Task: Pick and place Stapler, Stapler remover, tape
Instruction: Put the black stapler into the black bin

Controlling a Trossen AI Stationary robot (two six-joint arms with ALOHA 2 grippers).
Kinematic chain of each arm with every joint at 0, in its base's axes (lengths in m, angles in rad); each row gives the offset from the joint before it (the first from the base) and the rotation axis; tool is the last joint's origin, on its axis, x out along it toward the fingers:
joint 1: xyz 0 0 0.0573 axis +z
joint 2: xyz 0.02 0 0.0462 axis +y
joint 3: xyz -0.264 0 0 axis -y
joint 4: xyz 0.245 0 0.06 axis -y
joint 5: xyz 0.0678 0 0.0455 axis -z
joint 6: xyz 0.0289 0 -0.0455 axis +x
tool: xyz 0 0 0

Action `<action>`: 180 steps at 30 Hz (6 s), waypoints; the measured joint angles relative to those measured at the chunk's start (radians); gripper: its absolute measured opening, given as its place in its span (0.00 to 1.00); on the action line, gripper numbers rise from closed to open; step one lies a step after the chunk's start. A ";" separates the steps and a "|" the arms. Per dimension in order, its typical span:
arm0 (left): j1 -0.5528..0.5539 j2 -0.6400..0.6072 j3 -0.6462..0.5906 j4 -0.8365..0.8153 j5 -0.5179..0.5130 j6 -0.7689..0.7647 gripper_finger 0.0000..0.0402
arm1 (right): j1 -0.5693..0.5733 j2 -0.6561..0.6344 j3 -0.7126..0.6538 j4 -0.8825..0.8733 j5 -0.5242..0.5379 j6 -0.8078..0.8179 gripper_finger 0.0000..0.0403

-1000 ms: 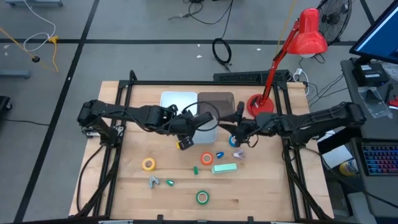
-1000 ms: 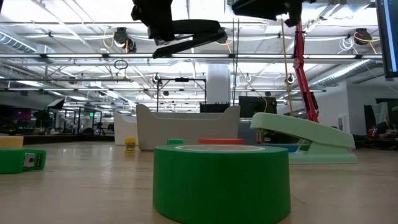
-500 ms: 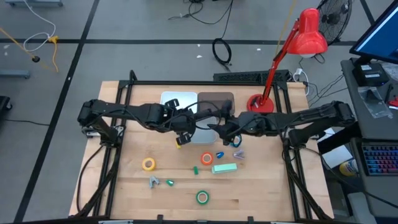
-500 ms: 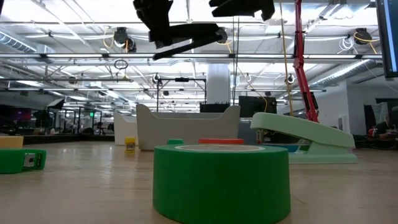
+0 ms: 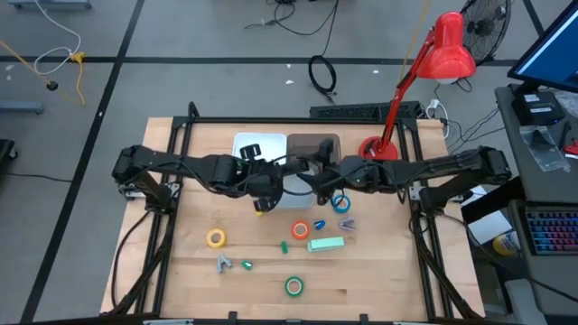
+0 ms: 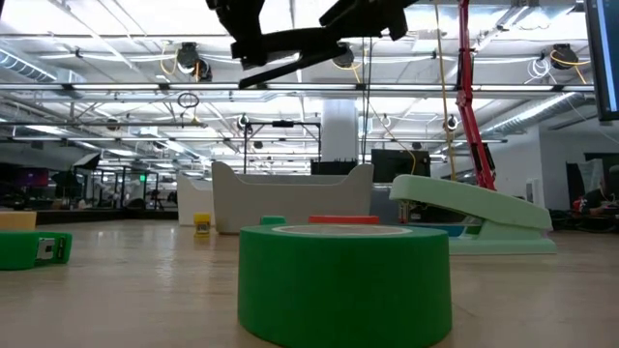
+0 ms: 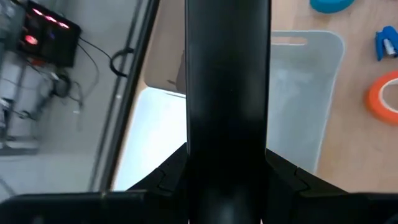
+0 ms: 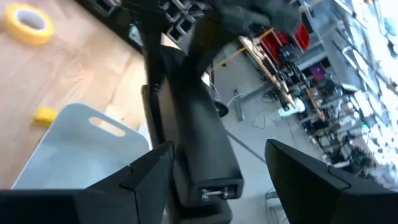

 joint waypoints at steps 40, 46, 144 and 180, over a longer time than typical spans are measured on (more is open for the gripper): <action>-0.014 0.000 0.000 0.056 -0.037 0.092 0.32 | -0.060 -0.002 -0.001 0.005 -0.224 0.255 0.51; -0.013 0.005 0.000 0.058 -0.039 0.090 0.32 | -0.060 -0.002 -0.001 0.006 -0.223 0.255 0.48; -0.011 -0.029 0.001 -0.093 -0.126 -0.154 0.77 | -0.355 0.004 -0.026 -0.337 -0.149 0.299 0.34; -0.208 -0.417 -0.468 0.112 -0.057 -1.033 0.77 | -0.529 0.130 -0.263 0.062 -0.375 0.251 0.34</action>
